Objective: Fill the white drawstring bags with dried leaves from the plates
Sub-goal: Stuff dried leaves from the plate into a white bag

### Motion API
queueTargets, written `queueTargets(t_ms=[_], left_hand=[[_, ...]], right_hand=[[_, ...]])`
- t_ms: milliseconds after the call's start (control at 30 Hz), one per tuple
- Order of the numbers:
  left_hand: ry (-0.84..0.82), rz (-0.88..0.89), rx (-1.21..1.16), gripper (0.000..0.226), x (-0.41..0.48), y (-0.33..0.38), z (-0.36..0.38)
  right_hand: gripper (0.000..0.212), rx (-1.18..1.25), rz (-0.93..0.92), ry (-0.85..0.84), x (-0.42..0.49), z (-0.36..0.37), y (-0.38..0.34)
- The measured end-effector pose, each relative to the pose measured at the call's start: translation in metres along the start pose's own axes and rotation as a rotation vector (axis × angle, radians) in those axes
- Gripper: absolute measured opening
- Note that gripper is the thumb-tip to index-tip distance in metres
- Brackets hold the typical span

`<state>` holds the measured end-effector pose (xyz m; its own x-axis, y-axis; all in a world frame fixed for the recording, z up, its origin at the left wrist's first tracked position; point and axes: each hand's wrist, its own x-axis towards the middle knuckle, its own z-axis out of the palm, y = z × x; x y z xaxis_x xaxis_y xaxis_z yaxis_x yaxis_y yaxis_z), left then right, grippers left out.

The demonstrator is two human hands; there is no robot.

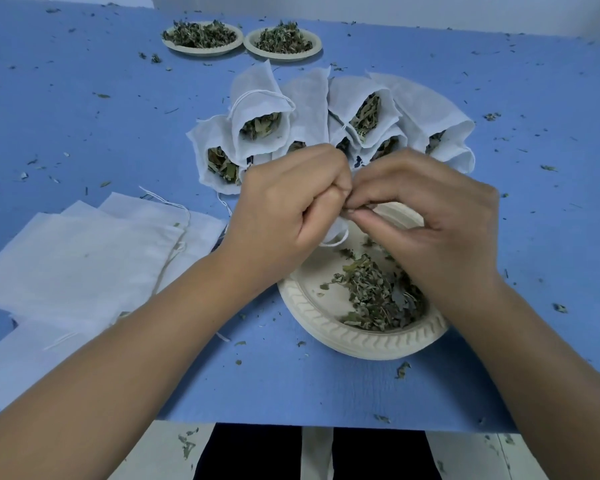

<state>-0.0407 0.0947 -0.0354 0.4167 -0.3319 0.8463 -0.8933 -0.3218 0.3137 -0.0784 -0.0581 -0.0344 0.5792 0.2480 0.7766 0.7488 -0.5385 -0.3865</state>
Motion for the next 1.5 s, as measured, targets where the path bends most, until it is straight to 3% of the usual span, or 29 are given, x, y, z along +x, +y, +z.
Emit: queueTargets(t_ms=[100, 200, 300, 333, 400, 467, 533, 633, 733, 833, 900, 1033, 1200, 1367, 1500], left_hand=[[-0.013, -0.007, -0.013, 0.027, 0.000, 0.000, 0.000], [0.028, -0.033, 0.015, 0.027, 0.001, -0.001, -0.001], [0.097, -0.111, 0.023, 0.028, 0.002, -0.005, -0.004], [0.110, -0.130, 0.018, 0.028, 0.002, -0.006, -0.004], [0.118, -0.144, 0.013, 0.028, 0.001, -0.005, -0.003], [0.115, -0.136, 0.005, 0.029, 0.001, -0.003, -0.002], [0.113, -0.128, -0.006, 0.029, 0.001, -0.004, -0.002], [0.117, -0.134, -0.009, 0.028, 0.001, -0.006, -0.004], [0.113, -0.139, -0.006, 0.028, 0.001, -0.005, -0.004], [0.115, -0.129, -0.007, 0.029, 0.001, -0.004, -0.003], [0.113, -0.127, -0.015, 0.029, 0.000, -0.005, -0.003], [0.112, -0.139, -0.017, 0.029, 0.001, -0.005, -0.003], [0.105, -0.150, -0.011, 0.029, 0.001, -0.004, -0.003], [0.104, -0.162, -0.024, 0.029, 0.001, -0.003, -0.002], [0.091, -0.153, -0.044, 0.029, 0.000, -0.002, -0.002]], right_hand=[[0.011, -0.154, -0.076, -0.100, 0.001, 0.008, 0.002], [0.006, -0.126, 0.012, -0.197, 0.004, -0.002, 0.006], [0.015, 0.159, 0.184, -0.170, 0.007, -0.025, 0.011], [0.031, 0.303, 0.258, -0.197, 0.006, -0.034, 0.013], [0.058, 0.482, 0.440, -0.389, 0.007, -0.046, 0.012], [0.055, 0.418, 0.586, -0.706, 0.005, -0.041, 0.012], [0.038, 0.307, 0.577, -0.831, 0.003, -0.033, 0.013], [0.019, 0.325, 0.524, -0.722, 0.005, -0.030, 0.013], [0.030, 0.249, 0.429, -0.686, 0.008, -0.037, 0.015], [0.049, 0.136, 0.416, -0.825, 0.007, -0.030, 0.012], [0.042, 0.101, 0.447, -0.874, 0.004, -0.020, 0.008], [0.017, 0.062, 0.354, -0.799, 0.002, -0.013, 0.007], [0.009, 0.223, 0.324, -0.583, 0.005, -0.031, 0.012], [0.007, 0.553, 0.276, -0.243, 0.005, -0.039, 0.015], [0.015, 0.553, 0.262, 0.037, 0.004, -0.026, 0.012]])
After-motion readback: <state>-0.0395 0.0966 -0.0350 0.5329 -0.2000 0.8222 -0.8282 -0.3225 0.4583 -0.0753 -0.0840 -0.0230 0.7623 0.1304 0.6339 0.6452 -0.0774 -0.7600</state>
